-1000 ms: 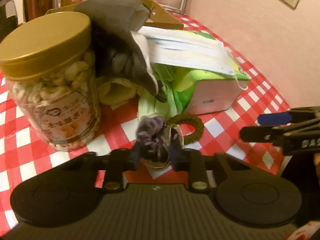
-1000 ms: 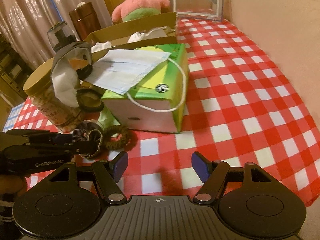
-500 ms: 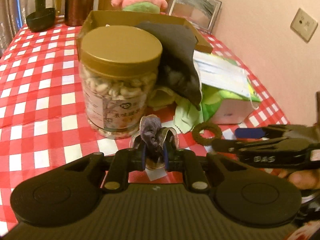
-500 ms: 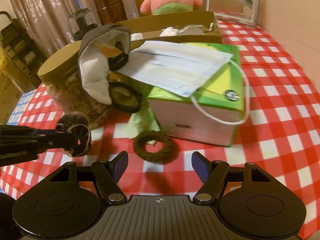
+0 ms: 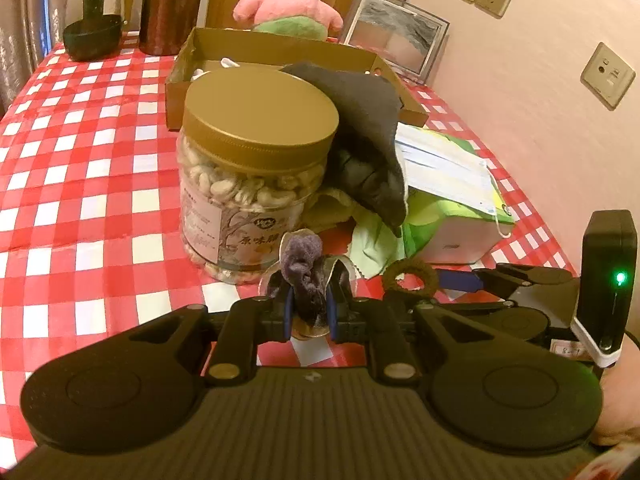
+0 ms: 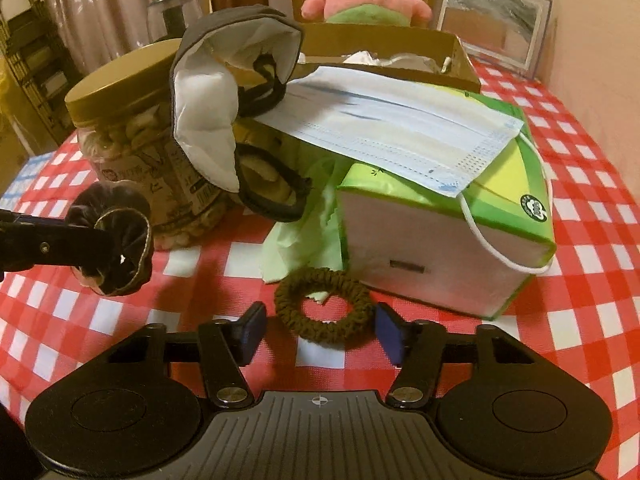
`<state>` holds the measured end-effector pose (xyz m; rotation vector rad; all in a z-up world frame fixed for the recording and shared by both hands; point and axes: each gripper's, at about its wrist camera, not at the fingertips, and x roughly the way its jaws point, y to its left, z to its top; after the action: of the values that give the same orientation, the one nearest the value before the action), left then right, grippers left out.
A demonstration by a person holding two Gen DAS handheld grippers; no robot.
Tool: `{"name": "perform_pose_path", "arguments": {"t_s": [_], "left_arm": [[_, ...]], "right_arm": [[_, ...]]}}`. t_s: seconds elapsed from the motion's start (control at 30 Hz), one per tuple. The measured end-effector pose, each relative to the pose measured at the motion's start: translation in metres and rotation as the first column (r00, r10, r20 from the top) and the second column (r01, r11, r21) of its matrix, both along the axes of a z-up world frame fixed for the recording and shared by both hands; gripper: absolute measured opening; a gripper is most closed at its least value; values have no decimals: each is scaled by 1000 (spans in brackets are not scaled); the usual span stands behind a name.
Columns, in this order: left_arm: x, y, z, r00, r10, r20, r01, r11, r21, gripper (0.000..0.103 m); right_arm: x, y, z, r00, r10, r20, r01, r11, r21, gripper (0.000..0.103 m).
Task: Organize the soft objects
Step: 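Grasp the grey velvet scrunchie with the left gripper while the right grasps the brown hair tie, then carry the scrunchie and hair tie into the cardboard tray and release both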
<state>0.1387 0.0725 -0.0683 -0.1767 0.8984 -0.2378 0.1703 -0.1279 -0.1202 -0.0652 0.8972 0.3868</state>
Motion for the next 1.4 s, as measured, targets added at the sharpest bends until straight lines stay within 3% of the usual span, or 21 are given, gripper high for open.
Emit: {"name": "perform_pose_path", "arguments": {"t_s": [0.17,0.2,0.6,0.97,1.4], "left_arm": [[-2,0,0,1000,10,-5,-10,1000,2,14],[-3,0,1,1000,11,-5,-11,1000,4,14],[-33,1,26,999,39,33,-39,999,7,14],[-63,-3,59,993,74,90,-72,997,-19,14],[-84,0,90,984,110,143,-107,994,-29,14]], "right_arm": [[-2,-3,1,1000,-16,1,16,1000,11,19],[-2,-3,2,1000,-14,0,14,1000,13,17],[-29,-20,42,1000,-21,19,20,997,71,16],[-65,-50,88,995,-62,81,53,993,104,16],[-88,-63,121,988,-65,143,48,991,125,16]]}}
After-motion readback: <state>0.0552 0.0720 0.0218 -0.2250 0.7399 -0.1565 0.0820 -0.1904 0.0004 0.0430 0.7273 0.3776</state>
